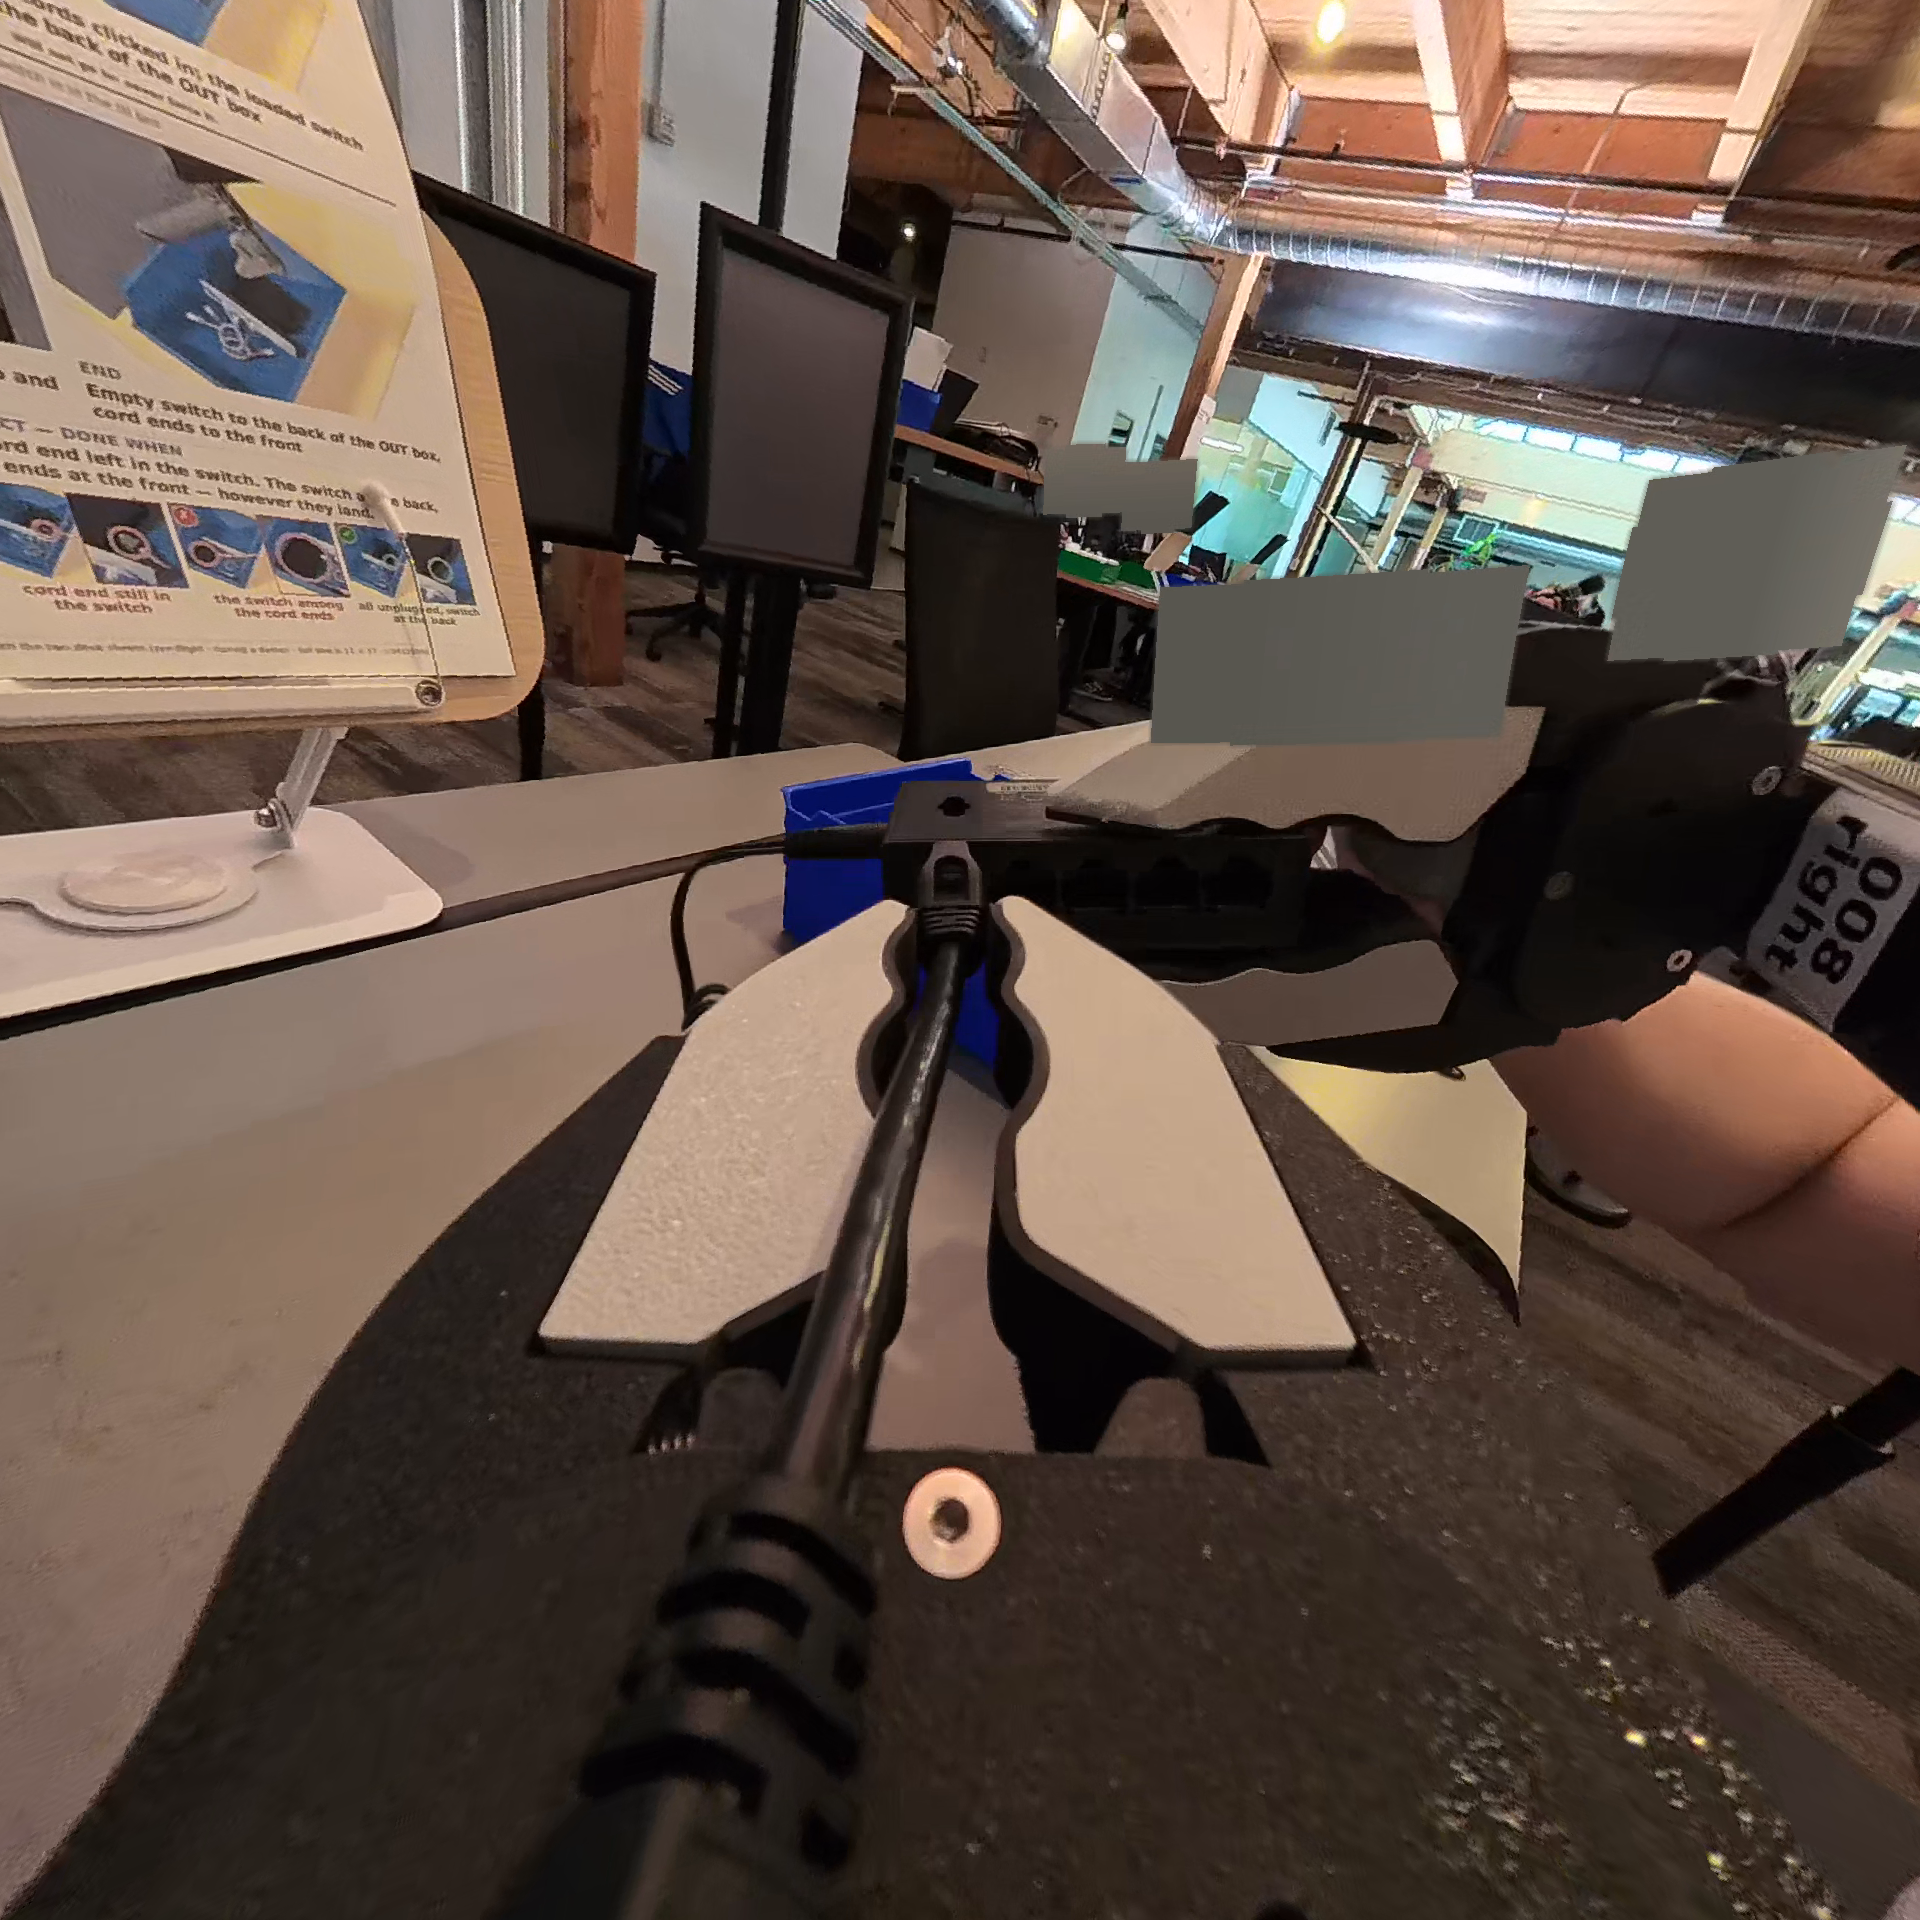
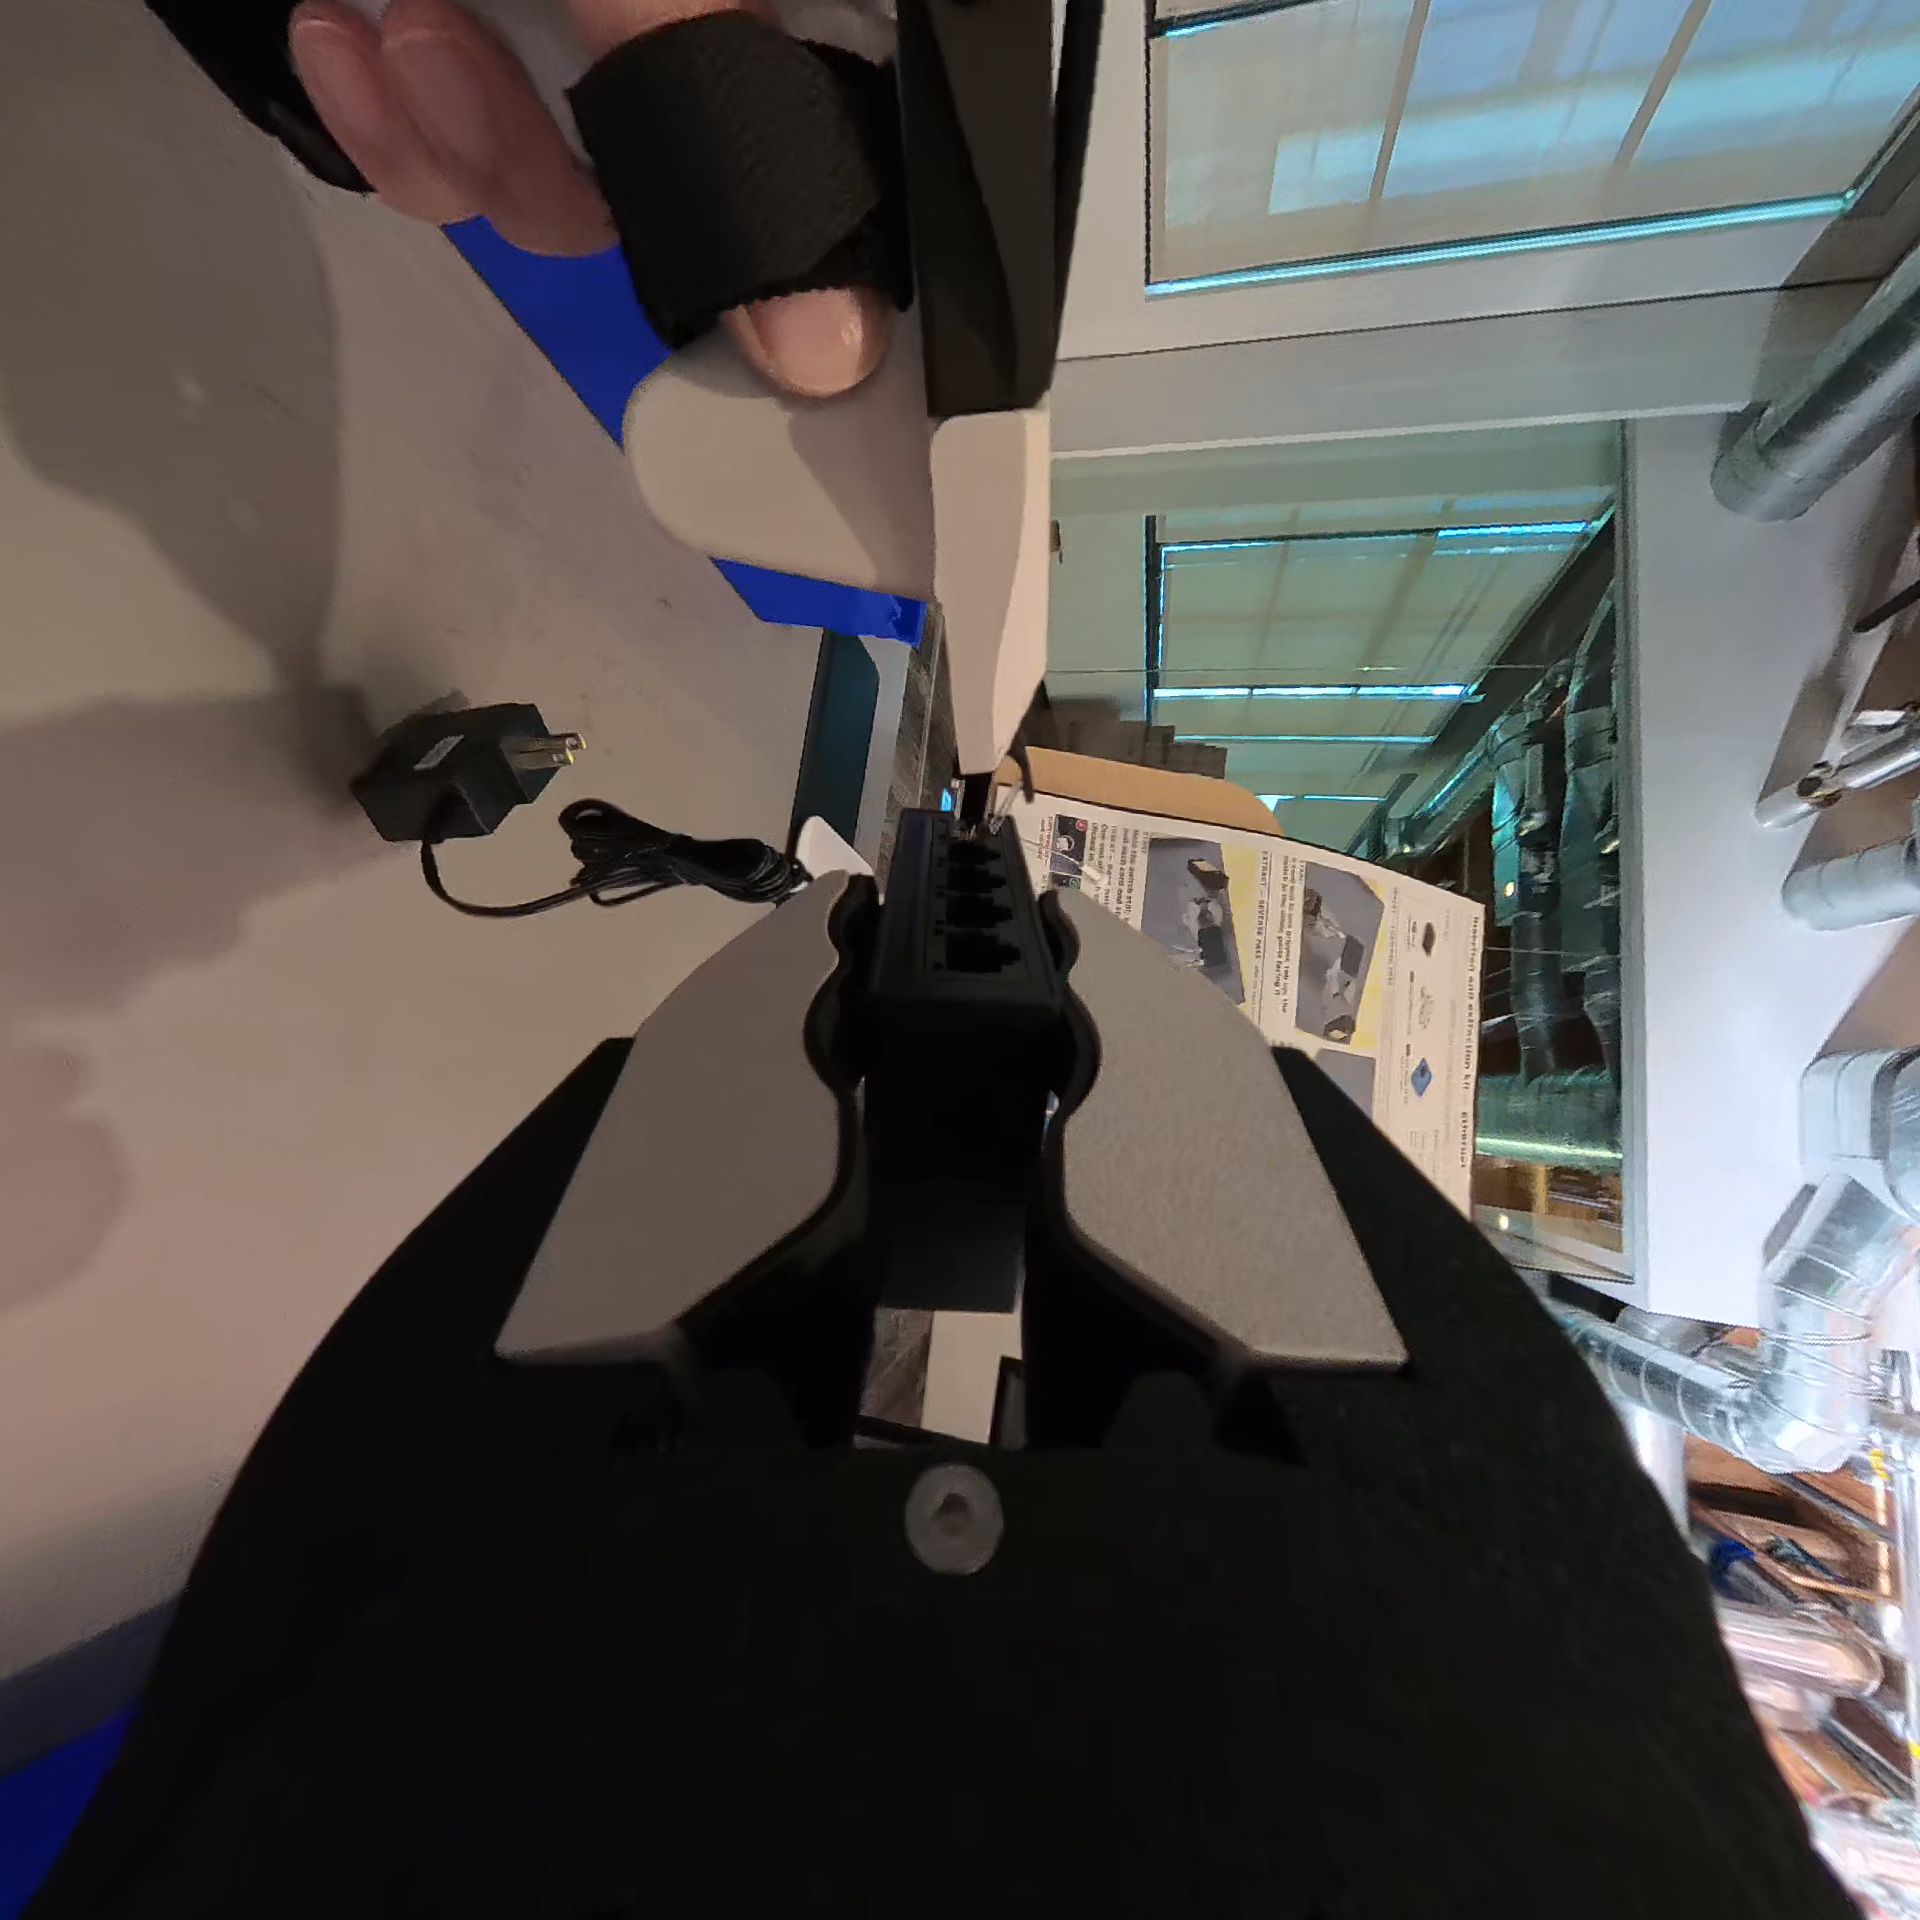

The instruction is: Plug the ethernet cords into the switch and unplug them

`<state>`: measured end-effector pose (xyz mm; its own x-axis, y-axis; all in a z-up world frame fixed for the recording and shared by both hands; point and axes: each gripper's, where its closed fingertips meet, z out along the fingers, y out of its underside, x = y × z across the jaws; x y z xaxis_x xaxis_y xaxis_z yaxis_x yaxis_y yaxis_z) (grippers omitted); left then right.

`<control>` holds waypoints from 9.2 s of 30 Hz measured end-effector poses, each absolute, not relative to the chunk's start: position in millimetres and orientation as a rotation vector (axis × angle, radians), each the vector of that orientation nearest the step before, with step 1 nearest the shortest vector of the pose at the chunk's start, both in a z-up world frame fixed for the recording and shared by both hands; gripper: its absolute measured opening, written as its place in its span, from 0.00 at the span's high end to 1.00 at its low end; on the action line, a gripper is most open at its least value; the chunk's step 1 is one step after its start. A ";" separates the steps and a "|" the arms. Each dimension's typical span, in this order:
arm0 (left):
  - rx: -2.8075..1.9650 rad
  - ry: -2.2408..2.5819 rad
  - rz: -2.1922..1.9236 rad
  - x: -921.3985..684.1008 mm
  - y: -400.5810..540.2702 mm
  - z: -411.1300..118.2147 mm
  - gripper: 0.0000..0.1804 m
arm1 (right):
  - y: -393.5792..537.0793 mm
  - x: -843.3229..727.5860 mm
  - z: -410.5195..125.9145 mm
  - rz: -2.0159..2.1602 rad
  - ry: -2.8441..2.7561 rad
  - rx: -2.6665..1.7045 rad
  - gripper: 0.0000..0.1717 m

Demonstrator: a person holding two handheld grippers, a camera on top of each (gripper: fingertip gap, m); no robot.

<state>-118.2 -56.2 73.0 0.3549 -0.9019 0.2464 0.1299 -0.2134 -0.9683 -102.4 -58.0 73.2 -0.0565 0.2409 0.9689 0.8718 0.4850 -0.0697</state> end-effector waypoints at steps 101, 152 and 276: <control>-1.514 0.678 -1.058 -166.9 -50.4 69.9 0.94 | -54.3 -95.9 -0.2 -0.010 -1.259 -1.449 0.83; -1.847 0.936 -1.146 -96.4 -68.4 -57.7 0.94 | -64.5 -48.1 -134.6 0.298 -0.878 -1.988 0.76; -1.676 0.745 -1.298 -121.6 -60.1 11.8 0.94 | -72.6 -66.7 -1.0 -0.430 -1.422 -1.387 0.84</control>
<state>-121.6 -60.1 11.8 0.2786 -0.8525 0.4423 0.0485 -0.4474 -0.8930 -66.7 -72.6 -1.0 0.2282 0.5007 0.8350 0.8795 0.2619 -0.3974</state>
